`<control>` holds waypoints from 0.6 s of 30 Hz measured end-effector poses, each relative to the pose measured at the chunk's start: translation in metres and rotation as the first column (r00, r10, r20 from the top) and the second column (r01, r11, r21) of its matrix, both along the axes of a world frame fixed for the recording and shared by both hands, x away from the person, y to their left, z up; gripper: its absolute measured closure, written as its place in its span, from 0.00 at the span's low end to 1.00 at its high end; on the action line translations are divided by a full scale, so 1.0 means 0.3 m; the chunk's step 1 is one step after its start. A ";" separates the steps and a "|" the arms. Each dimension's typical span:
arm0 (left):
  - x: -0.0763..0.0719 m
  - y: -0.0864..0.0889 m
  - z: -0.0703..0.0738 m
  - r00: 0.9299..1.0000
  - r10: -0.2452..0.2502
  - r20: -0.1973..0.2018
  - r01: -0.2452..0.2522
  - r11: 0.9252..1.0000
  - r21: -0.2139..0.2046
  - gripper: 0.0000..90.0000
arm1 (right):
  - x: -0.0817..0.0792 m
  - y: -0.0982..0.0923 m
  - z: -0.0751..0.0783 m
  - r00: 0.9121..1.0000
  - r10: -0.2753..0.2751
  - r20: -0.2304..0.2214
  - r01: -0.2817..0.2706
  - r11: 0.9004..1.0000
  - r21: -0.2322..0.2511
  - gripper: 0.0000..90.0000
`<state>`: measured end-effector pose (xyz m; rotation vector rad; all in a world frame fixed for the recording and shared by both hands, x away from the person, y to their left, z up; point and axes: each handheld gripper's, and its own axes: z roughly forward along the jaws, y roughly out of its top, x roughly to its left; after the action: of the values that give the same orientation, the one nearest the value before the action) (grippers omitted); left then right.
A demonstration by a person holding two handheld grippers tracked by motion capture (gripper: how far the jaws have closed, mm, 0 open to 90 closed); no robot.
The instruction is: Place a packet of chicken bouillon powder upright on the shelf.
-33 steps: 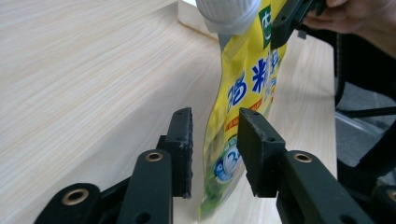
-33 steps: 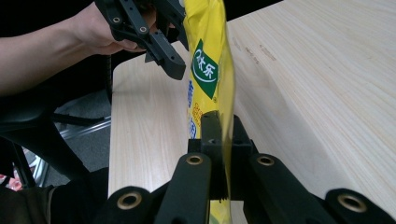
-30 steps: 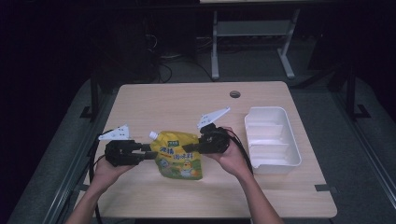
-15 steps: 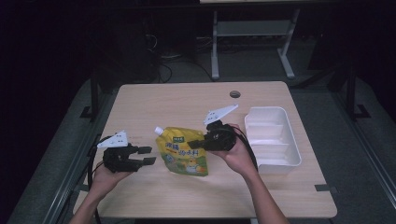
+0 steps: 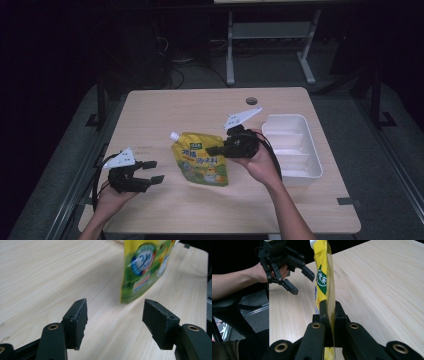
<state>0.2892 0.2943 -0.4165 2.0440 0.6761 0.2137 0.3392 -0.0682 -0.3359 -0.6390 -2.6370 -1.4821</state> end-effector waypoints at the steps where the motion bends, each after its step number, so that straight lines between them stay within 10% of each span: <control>1: -0.001 0.002 -0.003 1.000 0.004 -0.003 -0.004 1.000 -0.001 0.39 | 0.000 -0.004 0.002 1.000 -0.002 -0.004 0.002 1.000 0.001 0.99; 18: -0.004 0.011 -0.026 1.000 0.024 -0.004 -0.024 1.000 -0.005 0.34 | 0.009 -0.090 0.045 0.999 -0.047 0.006 0.047 0.999 0.012 0.99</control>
<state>0.2880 0.2975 -0.4243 2.0334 0.7036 0.2214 0.3419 -0.0951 -0.3223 -0.7013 -2.6334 -1.5126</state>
